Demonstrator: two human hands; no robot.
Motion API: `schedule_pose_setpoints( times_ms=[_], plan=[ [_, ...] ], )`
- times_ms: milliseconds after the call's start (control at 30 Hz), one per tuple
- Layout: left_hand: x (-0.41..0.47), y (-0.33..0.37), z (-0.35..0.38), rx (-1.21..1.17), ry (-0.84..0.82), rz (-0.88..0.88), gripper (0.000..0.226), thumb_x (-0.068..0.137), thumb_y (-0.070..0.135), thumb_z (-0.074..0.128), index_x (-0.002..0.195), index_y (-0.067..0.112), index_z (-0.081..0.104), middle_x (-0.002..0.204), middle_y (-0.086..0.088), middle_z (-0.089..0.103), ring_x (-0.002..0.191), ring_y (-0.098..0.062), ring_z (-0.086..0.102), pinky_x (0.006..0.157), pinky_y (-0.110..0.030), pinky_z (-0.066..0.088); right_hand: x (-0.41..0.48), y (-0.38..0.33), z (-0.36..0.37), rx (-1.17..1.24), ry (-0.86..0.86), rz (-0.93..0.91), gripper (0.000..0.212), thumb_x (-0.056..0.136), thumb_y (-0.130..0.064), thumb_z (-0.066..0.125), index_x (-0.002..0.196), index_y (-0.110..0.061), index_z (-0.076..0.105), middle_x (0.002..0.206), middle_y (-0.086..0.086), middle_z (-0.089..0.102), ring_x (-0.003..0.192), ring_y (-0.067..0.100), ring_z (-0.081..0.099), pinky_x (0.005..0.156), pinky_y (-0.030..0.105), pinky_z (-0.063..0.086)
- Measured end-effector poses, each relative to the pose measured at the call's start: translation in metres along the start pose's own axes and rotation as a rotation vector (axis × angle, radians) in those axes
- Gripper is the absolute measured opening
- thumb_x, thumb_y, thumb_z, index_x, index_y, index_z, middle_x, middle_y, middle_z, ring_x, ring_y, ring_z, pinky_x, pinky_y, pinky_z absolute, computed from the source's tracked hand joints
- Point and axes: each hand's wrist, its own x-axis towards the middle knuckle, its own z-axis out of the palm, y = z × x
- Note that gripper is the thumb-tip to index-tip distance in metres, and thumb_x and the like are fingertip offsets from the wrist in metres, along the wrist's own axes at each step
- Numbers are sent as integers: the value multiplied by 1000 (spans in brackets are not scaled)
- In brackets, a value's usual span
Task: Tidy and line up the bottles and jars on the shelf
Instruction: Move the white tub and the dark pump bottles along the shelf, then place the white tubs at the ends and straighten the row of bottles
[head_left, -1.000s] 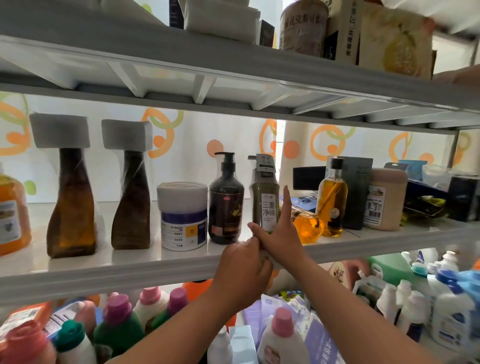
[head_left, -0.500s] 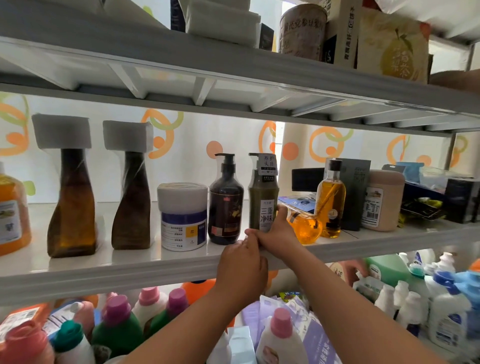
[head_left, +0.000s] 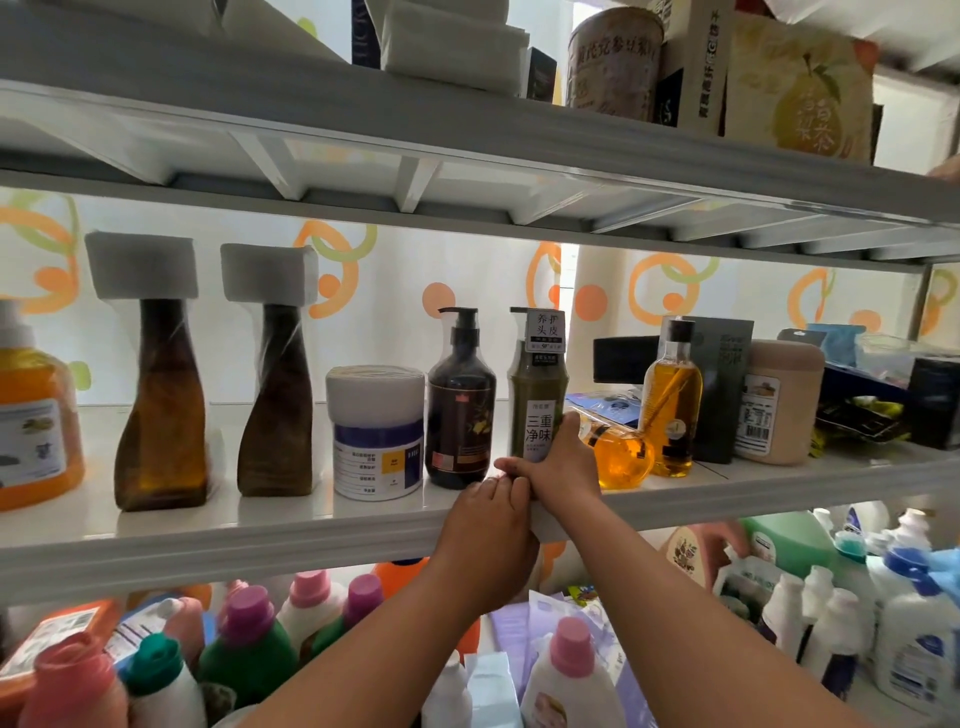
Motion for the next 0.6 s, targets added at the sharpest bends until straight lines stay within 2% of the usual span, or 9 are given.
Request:
schedule_pose_setpoints(
  times_ms=[200, 367, 467, 600],
  plan=[
    [-7, -5, -12, -41, -23, 58, 39, 94, 27, 40, 131, 15, 43, 129, -2, 54, 115, -16, 49, 100, -28, 37, -2, -4, 1, -16, 8, 22, 74, 70, -31, 79, 121, -9, 31, 128, 14, 52, 121, 34, 50, 93, 39, 45],
    [-24, -26, -37, -110, -76, 150, 44, 93, 24, 42, 137, 24, 44, 131, 1, 56, 113, -15, 54, 93, -32, 49, -10, -4, 6, -46, 32, 29, 74, 72, -31, 78, 126, -8, 33, 129, 15, 52, 122, 34, 49, 93, 41, 45],
    [-43, -43, -60, -64, -80, 201, 35, 93, 22, 45, 125, 19, 59, 128, 0, 60, 112, -17, 57, 92, -36, 50, -21, -11, 15, -33, 171, 53, 73, 73, -30, 78, 127, -8, 35, 129, 20, 46, 121, 36, 44, 93, 43, 43],
    [-71, -66, -90, -29, -68, 149, 30, 93, 24, 46, 118, 20, 62, 125, 0, 62, 113, -15, 55, 97, -31, 45, -46, -30, 31, 29, 370, 99, 71, 76, -19, 75, 132, -11, 32, 135, 24, 32, 120, 39, 39, 94, 45, 41]
  ],
)
